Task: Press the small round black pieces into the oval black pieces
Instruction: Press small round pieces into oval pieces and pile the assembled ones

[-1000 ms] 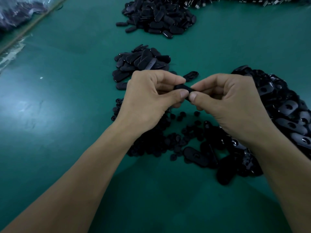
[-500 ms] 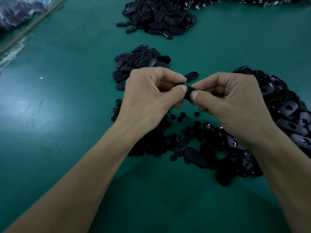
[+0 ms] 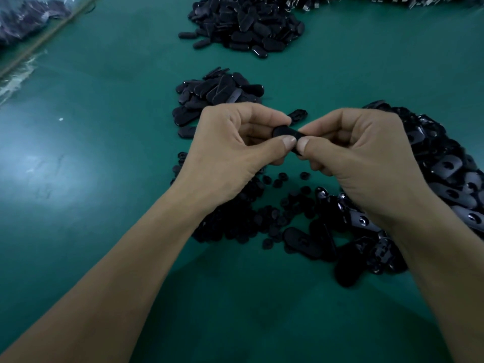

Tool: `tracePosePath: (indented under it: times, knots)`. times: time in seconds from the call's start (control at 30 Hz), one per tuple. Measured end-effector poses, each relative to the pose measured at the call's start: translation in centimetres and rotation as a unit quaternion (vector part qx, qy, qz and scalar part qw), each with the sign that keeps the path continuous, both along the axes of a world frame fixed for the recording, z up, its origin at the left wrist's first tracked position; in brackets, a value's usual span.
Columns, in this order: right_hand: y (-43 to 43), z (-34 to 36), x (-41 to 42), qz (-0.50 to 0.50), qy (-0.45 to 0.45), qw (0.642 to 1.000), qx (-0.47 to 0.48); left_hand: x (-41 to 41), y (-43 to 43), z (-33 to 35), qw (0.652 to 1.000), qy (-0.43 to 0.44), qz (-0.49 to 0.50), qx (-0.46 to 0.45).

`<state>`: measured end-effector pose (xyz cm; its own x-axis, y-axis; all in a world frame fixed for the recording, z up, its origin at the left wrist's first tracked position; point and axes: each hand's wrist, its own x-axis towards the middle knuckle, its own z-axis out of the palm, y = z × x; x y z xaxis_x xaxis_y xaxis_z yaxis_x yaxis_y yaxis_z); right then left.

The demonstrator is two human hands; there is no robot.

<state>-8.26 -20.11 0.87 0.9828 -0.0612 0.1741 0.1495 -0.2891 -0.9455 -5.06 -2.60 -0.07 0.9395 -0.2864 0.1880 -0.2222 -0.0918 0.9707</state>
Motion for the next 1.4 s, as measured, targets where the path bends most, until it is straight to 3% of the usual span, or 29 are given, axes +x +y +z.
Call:
tracePosePath:
  times: [0.47,0.57,0.67,0.8,1.0,1.4]
  knots:
    - [-0.5,-0.5,0.3,0.007,-0.024,0.999,-0.031,0.3,-0.1,-0.1,0.998,-0.025,0.053,0.018]
    - [-1.1,-0.8,0.5,-0.073,-0.039,0.989,-0.124,1.0,0.3,-0.2,0.992,-0.020,0.122,-0.006]
    - [-2.6,-1.1,0.7,-0.141,-0.032,0.944,-0.295,2.6,1.6,-0.4,0.977,-0.027,0.209,-0.014]
    - [-3.5,-1.2,0.9,-0.117,0.036,0.893,-0.434,5.0,2.9,-1.1,0.962,-0.020,0.272,0.028]
    - [-3.0,-0.7,0.6,-0.101,0.073,0.883,-0.452,6.2,3.5,-2.1,0.949,-0.035,0.281,0.138]
    - [-2.5,-0.9,0.3,-0.133,0.039,0.902,-0.410,5.1,3.0,-1.5,0.916,-0.057,0.212,0.337]
